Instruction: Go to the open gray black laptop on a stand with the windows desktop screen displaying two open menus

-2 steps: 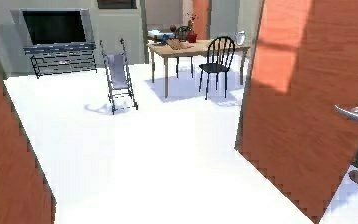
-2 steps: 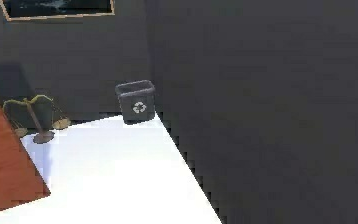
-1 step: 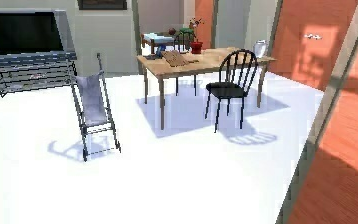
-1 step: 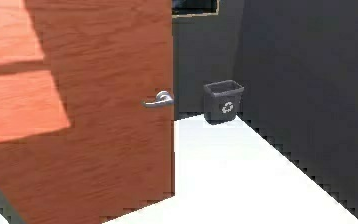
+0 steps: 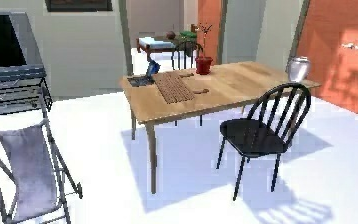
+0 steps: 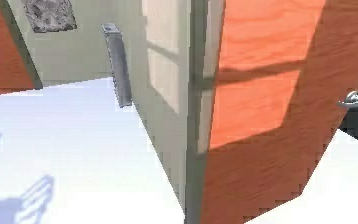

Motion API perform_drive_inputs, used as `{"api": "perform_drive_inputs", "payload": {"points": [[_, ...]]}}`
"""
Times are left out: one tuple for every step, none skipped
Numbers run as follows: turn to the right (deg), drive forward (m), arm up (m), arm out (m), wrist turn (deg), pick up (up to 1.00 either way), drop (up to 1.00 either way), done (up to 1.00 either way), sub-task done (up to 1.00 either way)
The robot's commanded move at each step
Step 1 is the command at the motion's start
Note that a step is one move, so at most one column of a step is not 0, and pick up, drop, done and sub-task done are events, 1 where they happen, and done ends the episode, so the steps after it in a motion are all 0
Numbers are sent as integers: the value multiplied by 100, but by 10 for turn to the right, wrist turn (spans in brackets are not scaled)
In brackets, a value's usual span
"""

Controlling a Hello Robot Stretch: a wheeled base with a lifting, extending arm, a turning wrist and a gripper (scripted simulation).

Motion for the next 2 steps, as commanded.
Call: {"api": "perform_drive_inputs", "payload": {"points": [[0, 70, 0, 0, 0, 0, 0, 0, 0], [-150, 0, 0, 0, 0, 0, 0, 0, 0]]}}
